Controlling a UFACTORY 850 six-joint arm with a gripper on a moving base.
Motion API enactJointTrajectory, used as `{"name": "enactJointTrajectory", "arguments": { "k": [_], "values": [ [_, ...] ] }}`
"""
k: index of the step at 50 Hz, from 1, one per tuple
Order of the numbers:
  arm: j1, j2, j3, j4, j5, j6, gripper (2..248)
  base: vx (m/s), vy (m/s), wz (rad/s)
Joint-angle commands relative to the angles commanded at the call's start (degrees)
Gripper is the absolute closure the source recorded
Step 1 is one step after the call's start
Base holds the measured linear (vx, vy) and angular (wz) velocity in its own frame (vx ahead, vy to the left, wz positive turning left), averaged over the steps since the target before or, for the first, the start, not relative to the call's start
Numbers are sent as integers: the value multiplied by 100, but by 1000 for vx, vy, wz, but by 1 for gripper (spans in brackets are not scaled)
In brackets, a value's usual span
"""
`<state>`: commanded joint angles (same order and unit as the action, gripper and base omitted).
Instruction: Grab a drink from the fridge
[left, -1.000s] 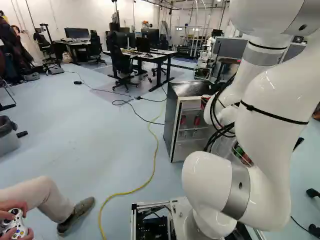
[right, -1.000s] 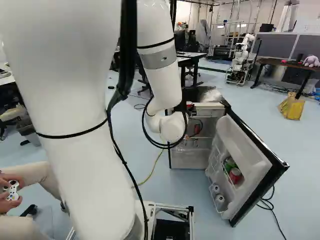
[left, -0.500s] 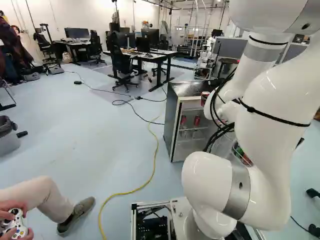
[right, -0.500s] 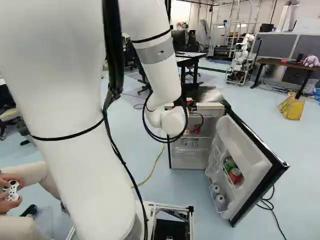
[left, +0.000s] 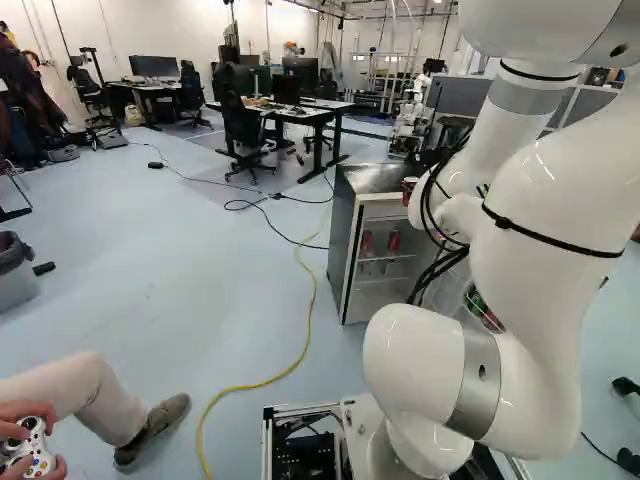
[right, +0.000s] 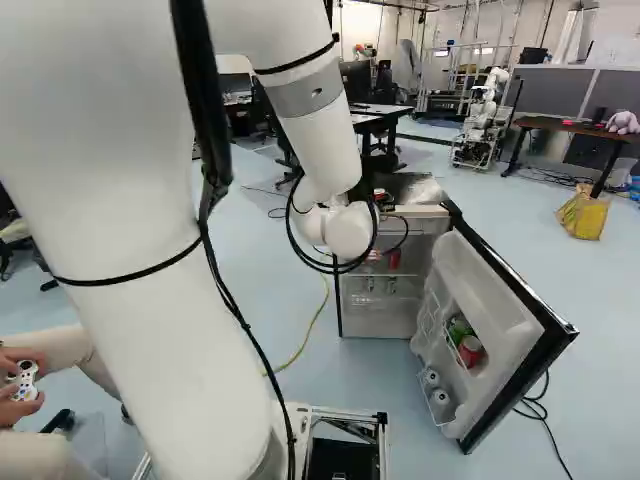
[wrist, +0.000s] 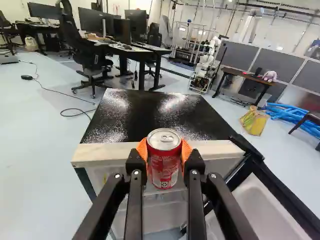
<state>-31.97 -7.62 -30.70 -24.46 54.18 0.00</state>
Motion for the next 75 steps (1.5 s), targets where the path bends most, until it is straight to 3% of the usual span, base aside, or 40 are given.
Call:
{"name": "enactJointTrajectory", "arguments": {
  "k": [21,75],
  "values": [
    [78,-19,-225,0,-283,0,164,0,0,0],
    [352,-817,-1140,2,-312,0,164,0,0,0]
  ]
}}
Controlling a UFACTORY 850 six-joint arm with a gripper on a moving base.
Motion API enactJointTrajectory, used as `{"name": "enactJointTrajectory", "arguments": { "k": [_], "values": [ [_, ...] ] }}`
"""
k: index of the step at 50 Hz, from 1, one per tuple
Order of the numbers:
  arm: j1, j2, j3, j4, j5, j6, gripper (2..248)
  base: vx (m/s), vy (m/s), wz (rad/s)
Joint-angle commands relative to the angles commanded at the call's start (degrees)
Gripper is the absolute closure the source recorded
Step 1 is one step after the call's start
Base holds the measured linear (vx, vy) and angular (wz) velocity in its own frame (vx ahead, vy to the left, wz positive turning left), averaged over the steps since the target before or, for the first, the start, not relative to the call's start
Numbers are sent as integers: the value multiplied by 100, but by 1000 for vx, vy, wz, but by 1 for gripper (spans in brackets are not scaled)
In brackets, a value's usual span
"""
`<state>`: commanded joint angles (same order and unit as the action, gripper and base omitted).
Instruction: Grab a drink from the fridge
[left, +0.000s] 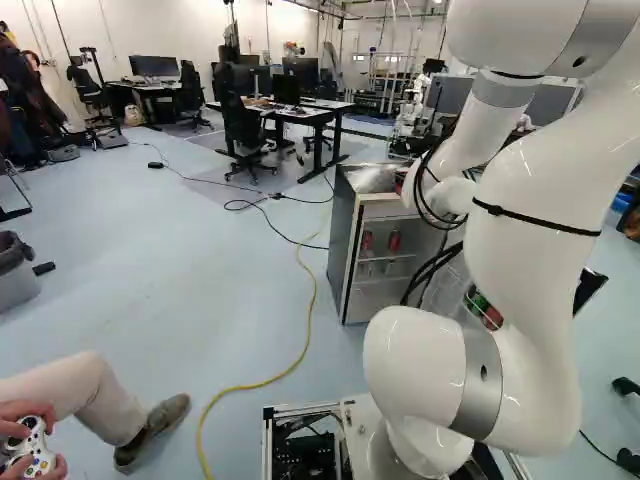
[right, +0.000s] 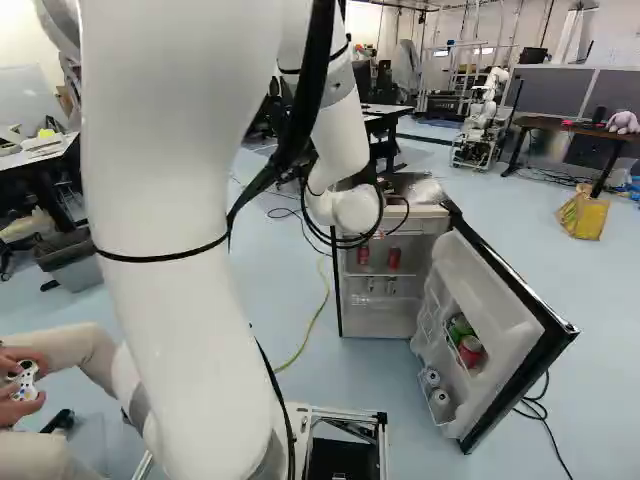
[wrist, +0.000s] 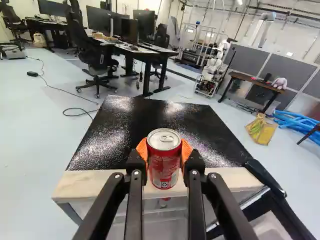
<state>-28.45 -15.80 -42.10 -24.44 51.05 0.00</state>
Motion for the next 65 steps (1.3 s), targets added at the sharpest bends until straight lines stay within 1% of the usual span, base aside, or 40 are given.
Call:
{"name": "enactJointTrajectory", "arguments": {
  "k": [12,46,65],
  "values": [
    [52,-165,-196,138,0,0,164,0,0,0],
    [157,-517,-623,766,0,0,164,0,0,0],
    [212,-648,-784,1121,0,0,164,0,0,0]
  ]
}}
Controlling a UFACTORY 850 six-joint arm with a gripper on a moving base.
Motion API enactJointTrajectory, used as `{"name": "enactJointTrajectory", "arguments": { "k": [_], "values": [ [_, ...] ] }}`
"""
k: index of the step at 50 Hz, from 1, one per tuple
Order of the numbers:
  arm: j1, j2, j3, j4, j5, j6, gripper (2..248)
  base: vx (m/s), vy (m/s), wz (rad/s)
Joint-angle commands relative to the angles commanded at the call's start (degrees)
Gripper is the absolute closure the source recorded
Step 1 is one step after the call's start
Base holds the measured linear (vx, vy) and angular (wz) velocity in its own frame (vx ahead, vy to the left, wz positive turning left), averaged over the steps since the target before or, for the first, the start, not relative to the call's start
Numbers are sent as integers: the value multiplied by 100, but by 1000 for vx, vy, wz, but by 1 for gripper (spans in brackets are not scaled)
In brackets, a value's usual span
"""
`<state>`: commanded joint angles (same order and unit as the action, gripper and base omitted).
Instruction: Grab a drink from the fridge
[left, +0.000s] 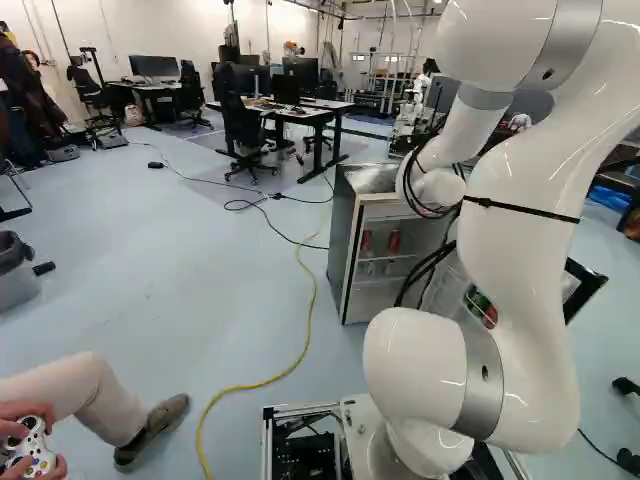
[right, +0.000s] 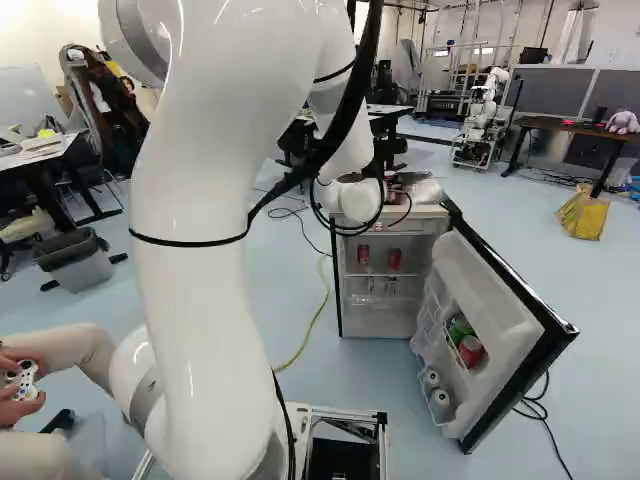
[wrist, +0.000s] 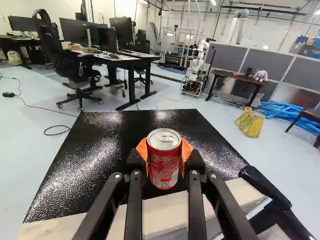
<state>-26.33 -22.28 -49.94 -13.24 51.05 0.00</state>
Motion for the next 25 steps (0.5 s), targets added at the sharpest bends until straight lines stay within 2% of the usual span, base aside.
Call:
{"name": "enactJointTrajectory", "arguments": {
  "k": [25],
  "values": [
    [72,-78,-96,475,-192,0,164,0,0,0]
  ]
}}
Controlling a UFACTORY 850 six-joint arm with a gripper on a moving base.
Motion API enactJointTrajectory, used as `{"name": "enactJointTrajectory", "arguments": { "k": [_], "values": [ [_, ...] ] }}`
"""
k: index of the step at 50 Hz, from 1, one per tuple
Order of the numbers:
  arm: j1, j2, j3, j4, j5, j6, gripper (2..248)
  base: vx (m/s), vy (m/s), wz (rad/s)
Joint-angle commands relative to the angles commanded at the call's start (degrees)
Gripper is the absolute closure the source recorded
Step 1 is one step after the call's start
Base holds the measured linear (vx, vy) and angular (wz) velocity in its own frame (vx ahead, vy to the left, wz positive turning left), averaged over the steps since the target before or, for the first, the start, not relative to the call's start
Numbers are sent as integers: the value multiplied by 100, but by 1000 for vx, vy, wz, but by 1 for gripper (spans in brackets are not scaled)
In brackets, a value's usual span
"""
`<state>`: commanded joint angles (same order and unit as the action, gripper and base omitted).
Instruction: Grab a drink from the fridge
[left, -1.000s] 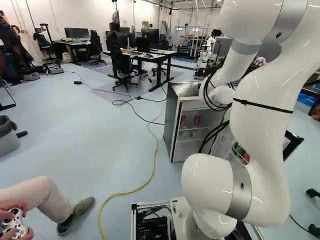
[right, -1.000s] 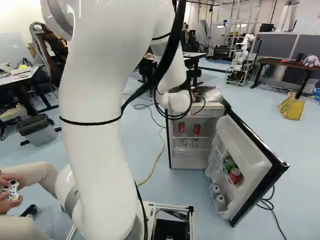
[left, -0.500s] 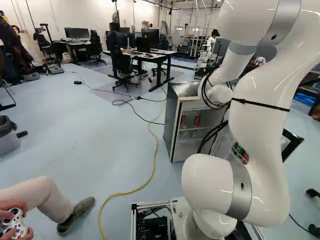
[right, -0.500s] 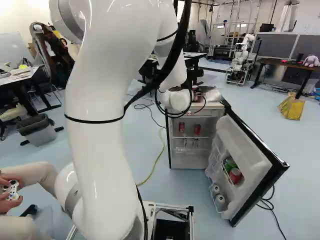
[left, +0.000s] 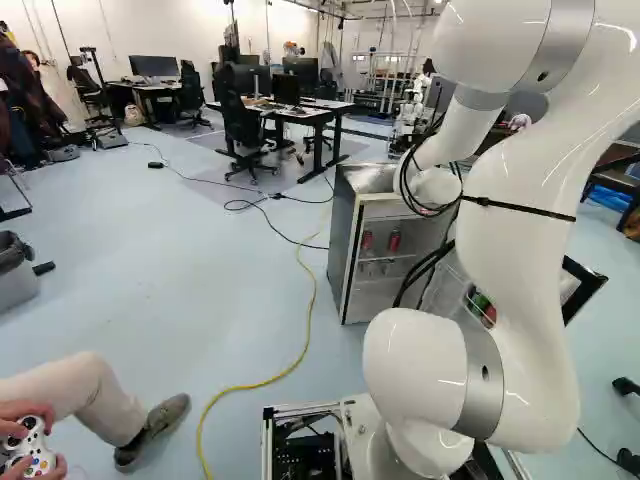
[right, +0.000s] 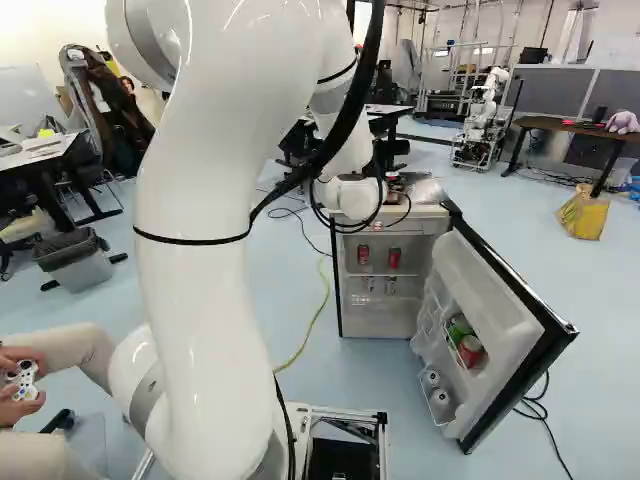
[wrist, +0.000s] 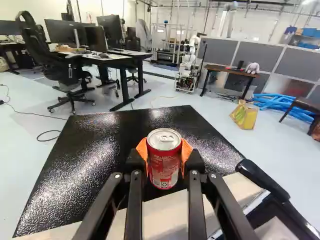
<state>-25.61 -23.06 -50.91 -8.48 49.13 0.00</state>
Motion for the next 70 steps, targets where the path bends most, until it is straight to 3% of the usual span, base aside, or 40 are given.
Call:
{"name": "enactJointTrajectory", "arguments": {
  "k": [27,28,32,33,38,39,43,44,48,49,70],
  "values": [
    [8,-5,-6,69,-40,0,159,0,0,0],
    [8,-5,-6,69,-40,0,129,0,0,0],
    [8,-5,-6,69,-40,0,129,0,0,0],
    [8,-5,-6,69,-40,0,96,0,0,0],
    [8,-5,-6,69,-40,0,96,0,0,0],
    [8,-5,-6,69,-40,0,61,0,0,0],
    [8,-5,-6,69,-40,0,61,0,0,0],
    [8,-5,-6,69,-40,0,25,0,0,0],
    [4,9,11,69,-40,0,25,0,0,0],
    [2,17,21,69,-40,0,3,0,0,0],
    [-126,462,566,69,-40,0,3,0,0,0]
  ]
}}
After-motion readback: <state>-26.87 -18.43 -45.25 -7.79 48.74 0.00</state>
